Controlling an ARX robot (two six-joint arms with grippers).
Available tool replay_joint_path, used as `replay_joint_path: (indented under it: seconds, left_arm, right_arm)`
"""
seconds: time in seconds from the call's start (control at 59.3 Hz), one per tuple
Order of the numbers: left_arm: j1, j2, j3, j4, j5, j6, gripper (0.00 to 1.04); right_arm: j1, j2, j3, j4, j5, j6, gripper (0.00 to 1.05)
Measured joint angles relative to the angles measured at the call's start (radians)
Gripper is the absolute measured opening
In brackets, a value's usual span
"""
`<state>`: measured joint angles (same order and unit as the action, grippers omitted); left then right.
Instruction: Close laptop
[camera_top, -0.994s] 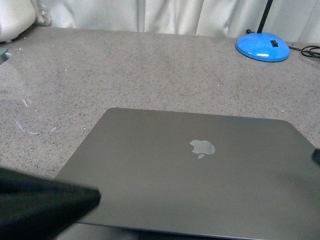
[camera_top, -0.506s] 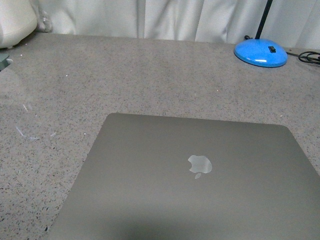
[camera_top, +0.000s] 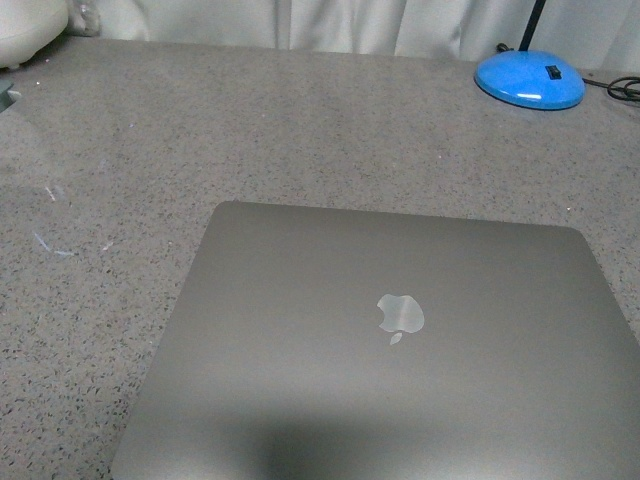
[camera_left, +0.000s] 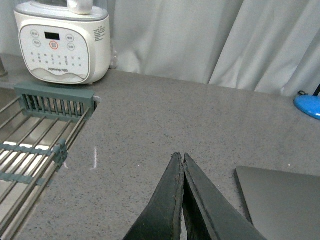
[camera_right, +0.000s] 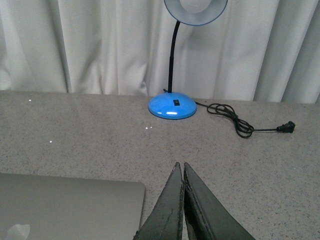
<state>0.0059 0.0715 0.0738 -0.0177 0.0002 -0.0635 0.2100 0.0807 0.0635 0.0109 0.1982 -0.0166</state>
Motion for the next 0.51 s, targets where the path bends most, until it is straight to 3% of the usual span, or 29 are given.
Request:
replay_joint_path:
  seconds: [0.101, 0.169, 0.236, 0.287, 0.506]
  left_arm:
    - [-0.003, -0.012, -0.007, 0.005, 0.002, 0.034, 0.04]
    - [-0.003, -0.019, -0.012, 0.006, 0.001, 0.042, 0.04]
    - [-0.003, -0.022, -0.019, 0.006, 0.002, 0.046, 0.04]
    - [-0.003, -0.024, -0.024, 0.006, 0.001, 0.048, 0.13]
    - [-0.003, -0.026, -0.024, 0.006, 0.0, 0.055, 0.48]
  right_arm:
    - [-0.045, -0.019, -0.004, -0.004, -0.047, 0.003, 0.01]
    - [-0.127, -0.033, -0.008, -0.012, -0.158, 0.005, 0.01]
    - [-0.185, -0.038, -0.017, -0.014, -0.191, 0.005, 0.01]
    - [-0.201, -0.055, -0.03, -0.013, -0.189, 0.006, 0.03]
    - [-0.208, -0.076, -0.057, -0.014, -0.196, 0.006, 0.41]
